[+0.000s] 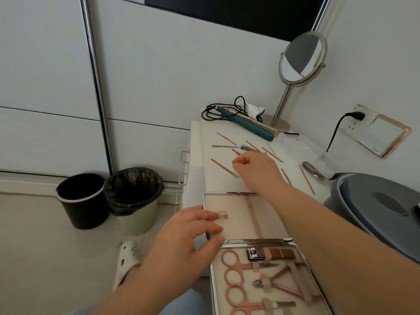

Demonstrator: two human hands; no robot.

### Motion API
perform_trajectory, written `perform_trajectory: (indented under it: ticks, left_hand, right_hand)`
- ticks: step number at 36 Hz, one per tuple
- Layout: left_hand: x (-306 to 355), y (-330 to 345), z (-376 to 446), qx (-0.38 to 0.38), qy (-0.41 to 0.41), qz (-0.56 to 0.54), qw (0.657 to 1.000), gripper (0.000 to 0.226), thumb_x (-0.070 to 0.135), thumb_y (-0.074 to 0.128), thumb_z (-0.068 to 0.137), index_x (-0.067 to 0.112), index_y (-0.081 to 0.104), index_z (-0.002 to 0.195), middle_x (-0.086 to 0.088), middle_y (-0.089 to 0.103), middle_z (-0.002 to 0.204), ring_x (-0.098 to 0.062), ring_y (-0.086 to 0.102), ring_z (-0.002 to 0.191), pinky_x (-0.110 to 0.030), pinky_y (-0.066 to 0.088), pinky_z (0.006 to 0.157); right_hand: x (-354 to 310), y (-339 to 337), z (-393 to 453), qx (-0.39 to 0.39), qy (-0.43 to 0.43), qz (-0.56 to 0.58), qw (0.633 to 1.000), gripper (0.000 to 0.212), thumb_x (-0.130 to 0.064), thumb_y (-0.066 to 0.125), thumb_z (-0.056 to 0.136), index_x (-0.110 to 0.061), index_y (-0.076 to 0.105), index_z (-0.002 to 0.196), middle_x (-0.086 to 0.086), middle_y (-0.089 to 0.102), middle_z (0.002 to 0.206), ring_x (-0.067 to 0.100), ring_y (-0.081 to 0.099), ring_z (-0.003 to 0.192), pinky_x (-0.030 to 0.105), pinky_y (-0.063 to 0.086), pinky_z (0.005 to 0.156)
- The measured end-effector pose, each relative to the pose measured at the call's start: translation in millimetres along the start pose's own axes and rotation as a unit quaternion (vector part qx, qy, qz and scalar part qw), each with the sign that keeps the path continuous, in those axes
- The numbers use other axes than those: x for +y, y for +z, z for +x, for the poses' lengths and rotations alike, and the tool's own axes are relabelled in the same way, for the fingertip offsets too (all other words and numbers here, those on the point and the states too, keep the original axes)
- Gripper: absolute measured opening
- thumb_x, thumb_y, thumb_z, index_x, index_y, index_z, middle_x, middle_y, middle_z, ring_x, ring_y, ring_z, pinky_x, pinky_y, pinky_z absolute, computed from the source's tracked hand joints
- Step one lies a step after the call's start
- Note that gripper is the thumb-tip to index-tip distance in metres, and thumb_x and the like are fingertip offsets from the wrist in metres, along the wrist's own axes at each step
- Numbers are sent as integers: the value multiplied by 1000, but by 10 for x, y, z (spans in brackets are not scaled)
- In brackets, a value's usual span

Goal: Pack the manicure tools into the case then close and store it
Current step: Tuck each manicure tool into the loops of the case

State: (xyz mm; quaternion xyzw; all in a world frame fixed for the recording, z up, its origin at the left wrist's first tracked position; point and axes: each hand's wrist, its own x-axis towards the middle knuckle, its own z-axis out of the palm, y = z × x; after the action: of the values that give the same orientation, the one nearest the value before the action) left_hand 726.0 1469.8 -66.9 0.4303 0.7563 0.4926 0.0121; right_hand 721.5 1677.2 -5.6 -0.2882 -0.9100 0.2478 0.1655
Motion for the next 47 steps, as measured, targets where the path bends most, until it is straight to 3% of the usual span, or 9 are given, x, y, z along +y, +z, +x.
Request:
perform_trajectory:
  ticks: [6,11,16,21,26,37,40,43,47]
  left_hand:
    - [-99,40,-8,7,5,-35,999,7,29,72,73,33,71,78,35,56,100,22,32,114,6,19,87]
    - [-134,76,7,20,-3,-59,998,13,41,65,65,33,71,74,34,59,100,17,39,113,2,24,90]
    - [-134,66,9,24,-15,-59,998,30,55,52,63,36,70,79,34,59,101,11,50,103,-6,37,87]
    - [-138,80,6,24,-36,-70,997,31,57,51,62,41,65,85,37,53,111,8,50,105,-4,36,84]
    - [-124,101,-7,39,-28,-72,996,28,53,53,63,36,67,80,32,59,105,8,53,100,-9,40,84]
    - [-99,117,-28,45,-29,-53,997,30,53,51,64,37,64,87,38,46,118,9,50,104,-7,34,83]
    - [-82,111,-38,30,-37,-55,997,30,54,53,65,44,59,93,41,43,120,9,48,107,-3,32,86]
    - [-82,110,-59,16,-50,-72,996,5,38,66,72,38,67,77,40,50,113,9,48,107,0,29,86]
    - [-43,94,-79,6,-54,-86,995,13,25,69,75,38,67,73,44,46,113,15,46,105,3,28,83]
  right_hand:
    - [204,-46,549,34,103,-157,982,25,-21,45,90,-18,66,104,3,64,100,18,53,81,29,43,69]
    - [385,-114,720,-32,117,-199,973,27,-26,51,90,-14,66,109,5,63,112,19,55,97,25,37,76]
    - [445,-79,829,-22,135,-186,973,22,-28,63,81,-14,71,95,1,65,98,15,54,82,25,43,70]
    - [390,-57,897,-32,165,-235,957,20,-26,54,79,-14,48,64,1,48,68,13,42,58,24,29,48]
    - [427,-42,903,-17,161,-205,965,27,-39,62,79,-15,65,91,1,62,89,14,51,70,25,42,63]
    - [346,-27,692,19,157,-175,972,20,-27,56,83,-10,65,88,6,63,81,16,52,65,28,42,59]
    - [293,-89,575,60,146,-77,984,20,-28,56,83,-12,67,89,8,66,85,13,49,62,27,42,57]
    - [197,-138,333,86,108,16,990,14,-28,56,84,-18,65,83,-2,61,72,9,49,59,23,37,49]
    - [46,-186,-197,47,60,81,994,11,-30,60,80,-27,64,70,-13,62,69,5,55,66,23,37,52]
